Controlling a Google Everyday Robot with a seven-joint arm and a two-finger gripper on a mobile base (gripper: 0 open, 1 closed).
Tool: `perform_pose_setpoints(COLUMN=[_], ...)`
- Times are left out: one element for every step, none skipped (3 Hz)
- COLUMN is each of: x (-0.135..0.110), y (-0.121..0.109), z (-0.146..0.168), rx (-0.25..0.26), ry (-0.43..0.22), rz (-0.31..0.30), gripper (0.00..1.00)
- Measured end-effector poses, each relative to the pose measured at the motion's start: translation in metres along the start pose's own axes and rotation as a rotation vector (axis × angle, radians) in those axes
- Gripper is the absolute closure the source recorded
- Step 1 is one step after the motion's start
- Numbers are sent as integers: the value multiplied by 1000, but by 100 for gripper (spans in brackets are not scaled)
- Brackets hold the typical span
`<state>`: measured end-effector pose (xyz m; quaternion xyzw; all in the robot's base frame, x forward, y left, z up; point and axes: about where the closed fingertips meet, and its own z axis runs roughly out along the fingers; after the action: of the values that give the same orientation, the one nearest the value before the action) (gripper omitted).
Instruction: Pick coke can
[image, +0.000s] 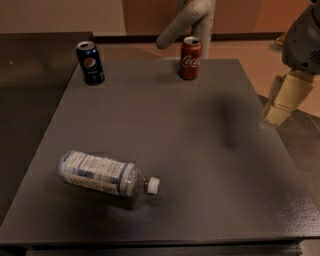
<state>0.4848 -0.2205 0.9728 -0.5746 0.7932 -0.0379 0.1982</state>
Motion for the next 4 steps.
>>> perform_pose_setpoints(x=[-2, -8, -23, -38], y=[-27, -59, -86, -112], z=[13, 24, 38, 58], rx=[20, 43, 62, 81], ry=[-54, -121, -189, -255], rz=[39, 73, 86, 104], gripper=[0, 0, 0, 0])
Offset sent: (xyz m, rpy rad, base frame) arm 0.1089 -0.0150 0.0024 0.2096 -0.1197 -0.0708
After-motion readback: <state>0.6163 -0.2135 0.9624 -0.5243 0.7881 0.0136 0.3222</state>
